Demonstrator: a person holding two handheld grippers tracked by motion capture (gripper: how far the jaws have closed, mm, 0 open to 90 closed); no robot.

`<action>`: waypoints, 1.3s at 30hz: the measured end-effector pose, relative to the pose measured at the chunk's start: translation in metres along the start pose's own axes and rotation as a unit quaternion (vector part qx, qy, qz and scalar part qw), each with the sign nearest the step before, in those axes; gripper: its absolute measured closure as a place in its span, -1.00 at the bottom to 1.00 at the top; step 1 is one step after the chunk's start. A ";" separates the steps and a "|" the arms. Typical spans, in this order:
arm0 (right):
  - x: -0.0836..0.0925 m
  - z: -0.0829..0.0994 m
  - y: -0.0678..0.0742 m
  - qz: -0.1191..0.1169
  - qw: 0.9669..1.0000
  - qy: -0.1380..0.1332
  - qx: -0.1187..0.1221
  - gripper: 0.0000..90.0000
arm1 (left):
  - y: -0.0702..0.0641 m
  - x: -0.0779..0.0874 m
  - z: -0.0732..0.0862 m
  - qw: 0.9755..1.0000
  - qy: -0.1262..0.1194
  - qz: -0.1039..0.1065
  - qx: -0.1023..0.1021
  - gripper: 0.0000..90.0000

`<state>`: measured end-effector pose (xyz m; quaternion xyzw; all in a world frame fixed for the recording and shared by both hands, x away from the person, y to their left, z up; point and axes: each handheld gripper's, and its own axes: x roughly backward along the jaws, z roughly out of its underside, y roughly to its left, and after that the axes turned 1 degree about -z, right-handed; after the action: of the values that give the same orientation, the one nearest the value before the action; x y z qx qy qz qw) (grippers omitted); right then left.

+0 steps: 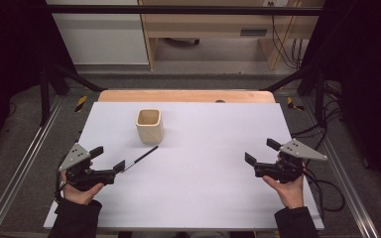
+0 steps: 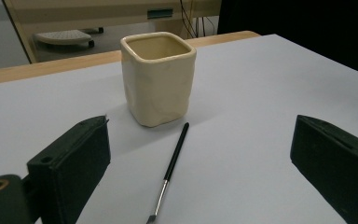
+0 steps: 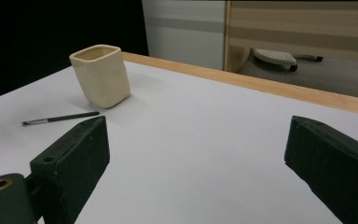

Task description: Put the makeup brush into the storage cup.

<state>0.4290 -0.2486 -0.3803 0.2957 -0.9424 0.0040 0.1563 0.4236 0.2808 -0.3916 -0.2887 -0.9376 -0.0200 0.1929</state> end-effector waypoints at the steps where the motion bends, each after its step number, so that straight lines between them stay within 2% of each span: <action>1: 0.000 0.000 0.000 0.000 1.000 0.000 0.000 -0.84 | 0.000 0.000 0.000 1.000 0.000 0.000 0.000 -0.90; 15: 0.000 0.000 0.002 -0.003 1.000 0.001 0.002 -0.85 | -0.004 -0.006 -0.008 1.000 0.011 0.007 -0.013 -0.89; 25: 0.001 -0.001 0.003 -0.002 1.000 -0.003 0.002 -0.85 | -0.007 -0.017 -0.017 0.999 0.037 0.007 -0.027 -0.90; 33: 0.000 -0.001 0.003 0.002 1.000 -0.003 0.007 -0.86 | -0.002 -0.028 -0.022 0.998 0.050 0.007 -0.028 -0.89; 39: 0.000 0.000 0.003 0.003 1.000 0.000 0.008 -0.86 | 0.002 -0.041 -0.022 0.997 0.069 0.003 -0.031 -0.88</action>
<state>0.4272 -0.2458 -0.3796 0.2938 -0.9433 0.0123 0.1540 0.4633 0.2572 -0.3866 -0.2949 -0.9202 -0.0686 0.2479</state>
